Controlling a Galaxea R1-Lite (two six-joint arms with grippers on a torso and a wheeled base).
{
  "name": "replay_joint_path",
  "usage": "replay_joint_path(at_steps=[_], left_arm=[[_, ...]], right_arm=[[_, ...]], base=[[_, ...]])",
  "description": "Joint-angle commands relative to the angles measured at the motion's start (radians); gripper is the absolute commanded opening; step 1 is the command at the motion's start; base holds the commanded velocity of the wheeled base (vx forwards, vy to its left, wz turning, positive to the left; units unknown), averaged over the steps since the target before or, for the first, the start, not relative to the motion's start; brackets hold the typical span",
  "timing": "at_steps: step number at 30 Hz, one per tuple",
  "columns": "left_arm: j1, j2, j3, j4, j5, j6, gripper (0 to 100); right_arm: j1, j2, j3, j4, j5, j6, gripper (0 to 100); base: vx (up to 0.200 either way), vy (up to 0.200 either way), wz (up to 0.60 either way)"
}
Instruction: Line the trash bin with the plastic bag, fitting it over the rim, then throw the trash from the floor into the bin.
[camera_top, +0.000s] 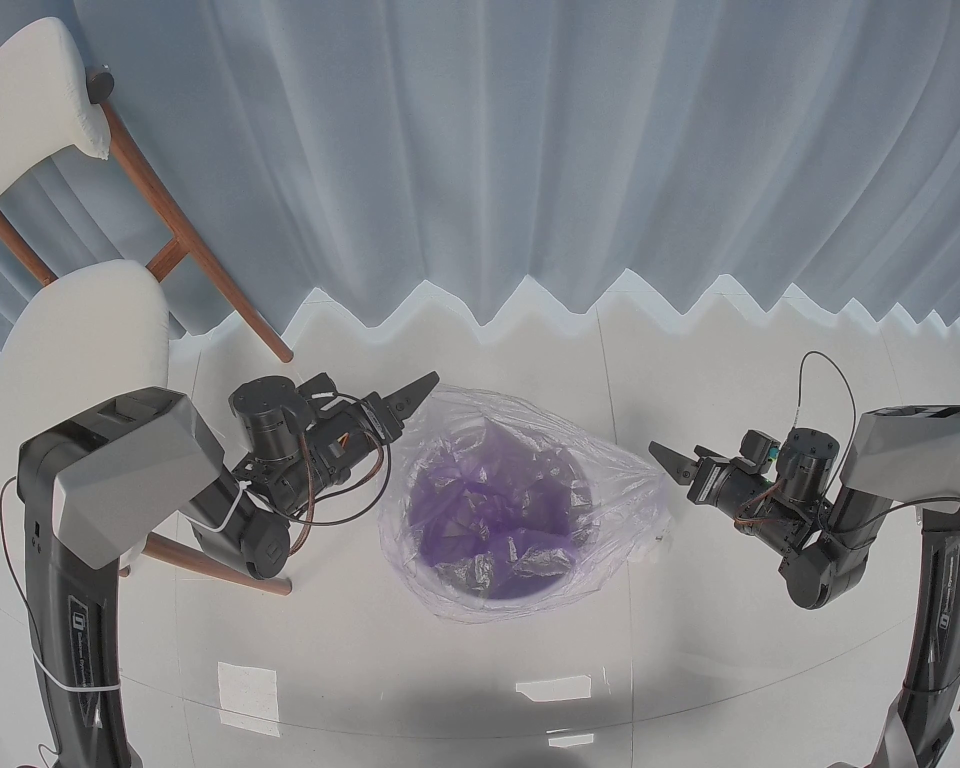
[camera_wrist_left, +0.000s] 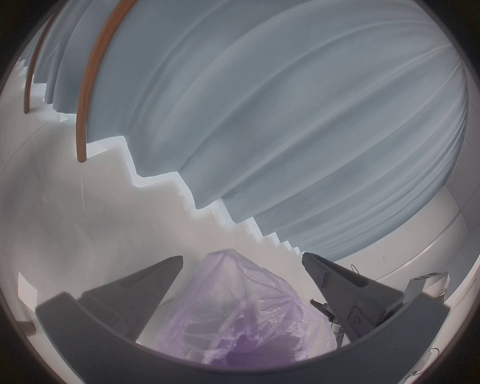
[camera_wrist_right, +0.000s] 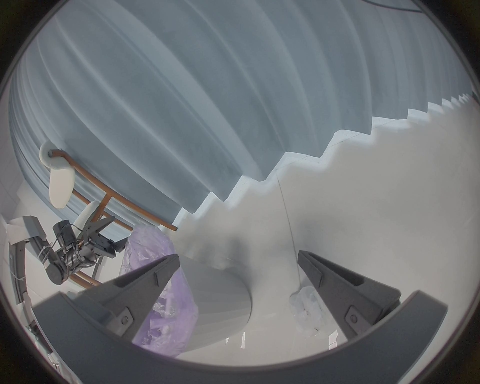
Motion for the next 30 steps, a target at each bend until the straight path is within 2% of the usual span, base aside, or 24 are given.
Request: replay_joint_path(at_steps=[1, 3, 15, 16, 30], left_arm=[[0.015, 0.022, -0.013, 0.006, 0.0, 0.0, 100], [0.019, 0.02, -0.013, 0.019, 0.0, 0.001, 100], [0.021, 0.061, -0.043, 0.038, 0.002, 0.003, 100], [0.019, 0.071, -0.047, 0.038, 0.002, 0.003, 100], [0.042, 0.123, -0.096, 0.04, 0.0, 0.003, 100]], right_arm=[[0.005, 0.062, -0.018, -0.043, 0.009, 0.005, 100], [0.02, 0.081, -0.016, -0.078, 0.025, 0.007, 100], [0.079, 0.085, -0.018, -0.08, 0.025, 0.024, 100], [0.08, 0.085, -0.019, -0.08, 0.025, 0.03, 0], [0.07, 0.13, -0.074, -0.08, 0.022, 0.039, 0]], base=[[0.0, 0.0, 0.0], [0.0, 0.0, 0.0], [0.0, 0.0, 0.0], [0.0, 0.0, 0.0], [0.0, 0.0, 0.0]])
